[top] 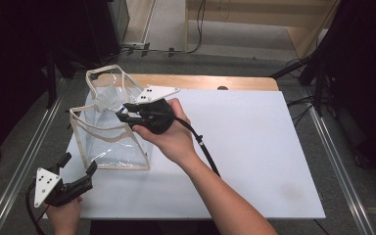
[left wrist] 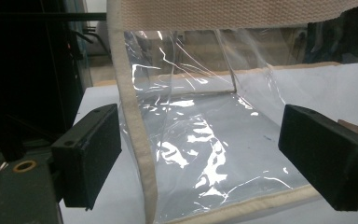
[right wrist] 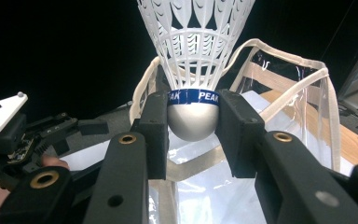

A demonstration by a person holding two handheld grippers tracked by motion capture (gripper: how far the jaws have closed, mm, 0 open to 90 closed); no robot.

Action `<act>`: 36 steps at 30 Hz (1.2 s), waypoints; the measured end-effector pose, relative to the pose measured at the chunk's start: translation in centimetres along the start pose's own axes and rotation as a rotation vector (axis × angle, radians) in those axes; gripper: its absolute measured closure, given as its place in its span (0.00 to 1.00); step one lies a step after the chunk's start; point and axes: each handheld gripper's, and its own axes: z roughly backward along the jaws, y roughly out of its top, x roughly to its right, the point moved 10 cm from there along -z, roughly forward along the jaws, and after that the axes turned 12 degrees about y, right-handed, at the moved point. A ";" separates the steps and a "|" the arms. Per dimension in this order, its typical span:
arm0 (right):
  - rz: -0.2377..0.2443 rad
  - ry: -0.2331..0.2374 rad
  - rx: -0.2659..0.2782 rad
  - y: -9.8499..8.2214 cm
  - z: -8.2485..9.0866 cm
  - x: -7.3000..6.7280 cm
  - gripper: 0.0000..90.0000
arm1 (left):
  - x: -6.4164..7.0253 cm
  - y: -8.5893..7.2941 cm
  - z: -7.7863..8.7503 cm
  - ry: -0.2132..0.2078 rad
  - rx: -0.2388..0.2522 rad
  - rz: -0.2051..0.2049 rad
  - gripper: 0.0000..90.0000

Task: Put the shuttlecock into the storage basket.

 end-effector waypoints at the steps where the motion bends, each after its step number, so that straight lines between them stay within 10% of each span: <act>1: -0.004 0.001 0.000 0.0 0.0 0.0 0.69 | 0.0 0.0 0.0 -0.001 0.000 -0.001 0.15; 17: -0.055 0.007 0.011 -0.6 1.8 0.3 0.16 | 0.1 0.0 0.0 0.000 -0.001 -0.002 0.15; 36: -0.036 -0.024 0.026 -2.8 4.0 0.9 0.00 | 0.1 0.0 0.0 0.002 0.001 0.001 0.15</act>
